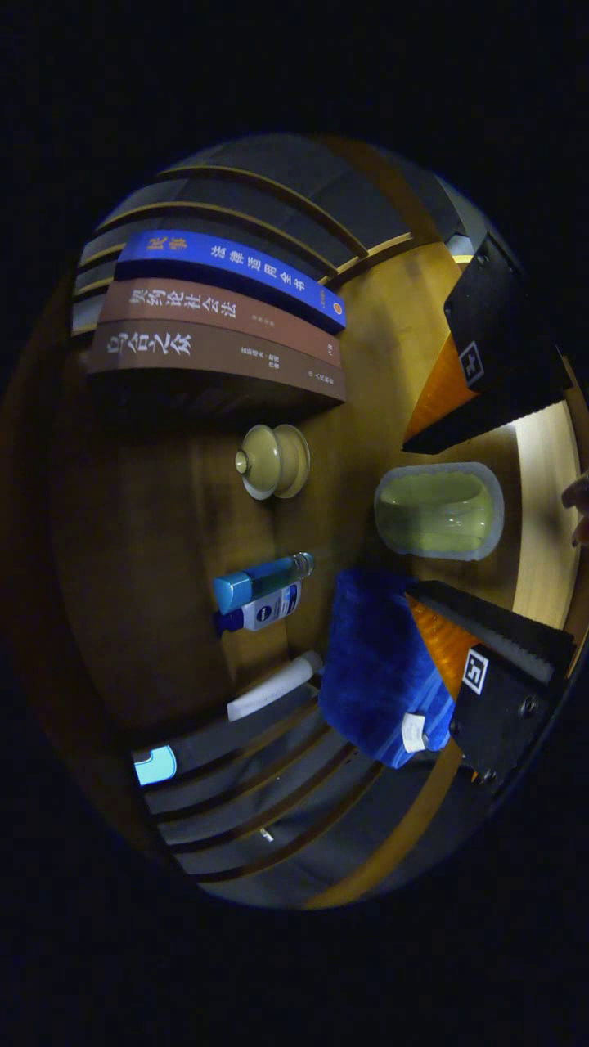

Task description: Pull open the drawer, take out the items inside it, and place them on the countertop above the cabinet.

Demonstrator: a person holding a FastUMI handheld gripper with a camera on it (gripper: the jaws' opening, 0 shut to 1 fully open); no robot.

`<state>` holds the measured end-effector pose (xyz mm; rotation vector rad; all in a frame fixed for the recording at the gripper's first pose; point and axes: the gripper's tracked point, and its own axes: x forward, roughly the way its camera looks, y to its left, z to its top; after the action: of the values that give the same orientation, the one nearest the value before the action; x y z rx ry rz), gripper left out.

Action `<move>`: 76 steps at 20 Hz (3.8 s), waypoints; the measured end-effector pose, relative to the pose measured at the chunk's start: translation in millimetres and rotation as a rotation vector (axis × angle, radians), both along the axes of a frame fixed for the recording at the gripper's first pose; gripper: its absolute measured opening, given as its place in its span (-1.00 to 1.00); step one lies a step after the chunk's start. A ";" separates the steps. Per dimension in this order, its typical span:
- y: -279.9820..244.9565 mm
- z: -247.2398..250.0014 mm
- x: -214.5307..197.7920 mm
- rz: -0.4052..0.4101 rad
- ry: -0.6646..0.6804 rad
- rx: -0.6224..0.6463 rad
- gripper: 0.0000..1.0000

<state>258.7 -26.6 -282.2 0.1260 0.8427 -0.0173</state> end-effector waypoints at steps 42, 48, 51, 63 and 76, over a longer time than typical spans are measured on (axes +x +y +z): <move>-1.8 -58.2 -276.7 -0.033 -0.448 -0.056 0.98; -0.9 -60.6 -227.6 -0.041 -0.449 -0.060 0.98; -0.6 -65.0 -202.2 -0.039 -0.437 -0.062 0.99; -1.2 -79.8 -117.5 -0.045 -0.407 -0.065 1.00; 2.7 -80.2 -114.0 -0.022 -0.388 -0.069 1.00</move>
<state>144.7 -23.9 -362.4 0.0703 0.4523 -0.0417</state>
